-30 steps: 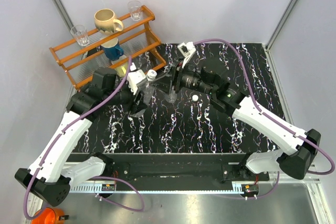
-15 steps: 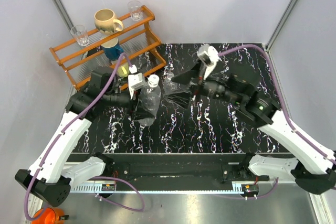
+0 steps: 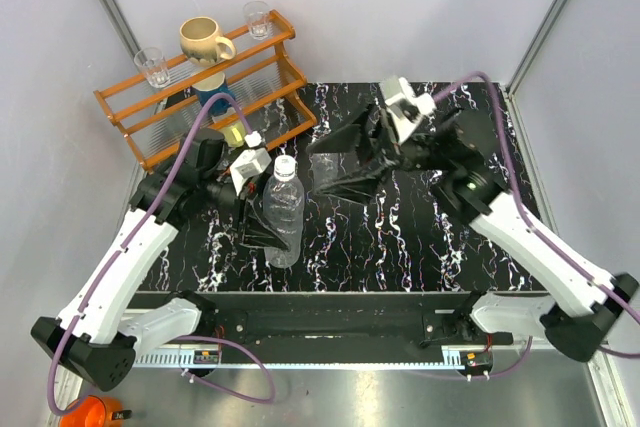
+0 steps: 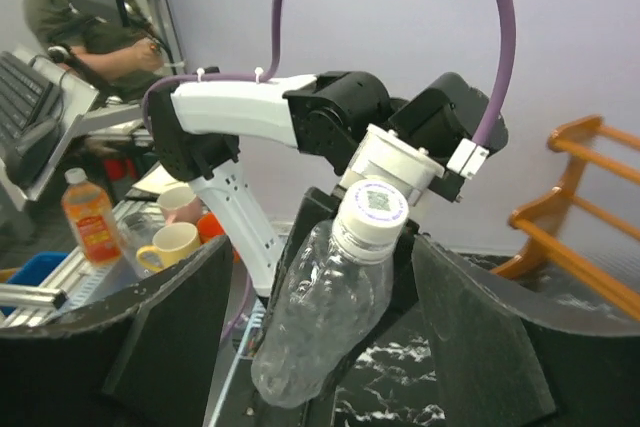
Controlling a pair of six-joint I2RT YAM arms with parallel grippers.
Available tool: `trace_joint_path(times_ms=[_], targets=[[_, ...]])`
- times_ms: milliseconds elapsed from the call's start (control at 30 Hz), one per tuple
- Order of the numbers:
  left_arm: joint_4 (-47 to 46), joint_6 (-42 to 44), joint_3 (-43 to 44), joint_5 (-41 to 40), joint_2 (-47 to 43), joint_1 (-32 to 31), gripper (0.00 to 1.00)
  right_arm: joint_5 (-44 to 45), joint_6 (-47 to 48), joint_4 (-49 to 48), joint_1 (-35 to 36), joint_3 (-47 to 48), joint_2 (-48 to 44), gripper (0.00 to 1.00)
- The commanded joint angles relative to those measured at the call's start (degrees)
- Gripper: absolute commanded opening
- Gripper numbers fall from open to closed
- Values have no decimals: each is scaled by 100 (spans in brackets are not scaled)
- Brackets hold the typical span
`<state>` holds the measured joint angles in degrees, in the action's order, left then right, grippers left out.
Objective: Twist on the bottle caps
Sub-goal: Screw the bottle cap onto the plastic bottle.
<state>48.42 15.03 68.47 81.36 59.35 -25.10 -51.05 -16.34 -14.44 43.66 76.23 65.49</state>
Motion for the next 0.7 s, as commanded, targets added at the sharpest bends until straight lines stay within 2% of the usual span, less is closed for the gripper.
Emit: trace_joint_path(times_ms=[0, 367, 667], targets=[[-131, 53, -44, 1048, -73, 14, 0, -862, -1459, -2095, -103, 24, 735, 79], [-140, 97, -62, 969, -126, 5, 0, -995, -2663, -3494, -165, 261, 1430, 77], [-131, 88, 0, 837, -117, 5, 0, -1109, -3165, -3926, -174, 349, 1765, 70]])
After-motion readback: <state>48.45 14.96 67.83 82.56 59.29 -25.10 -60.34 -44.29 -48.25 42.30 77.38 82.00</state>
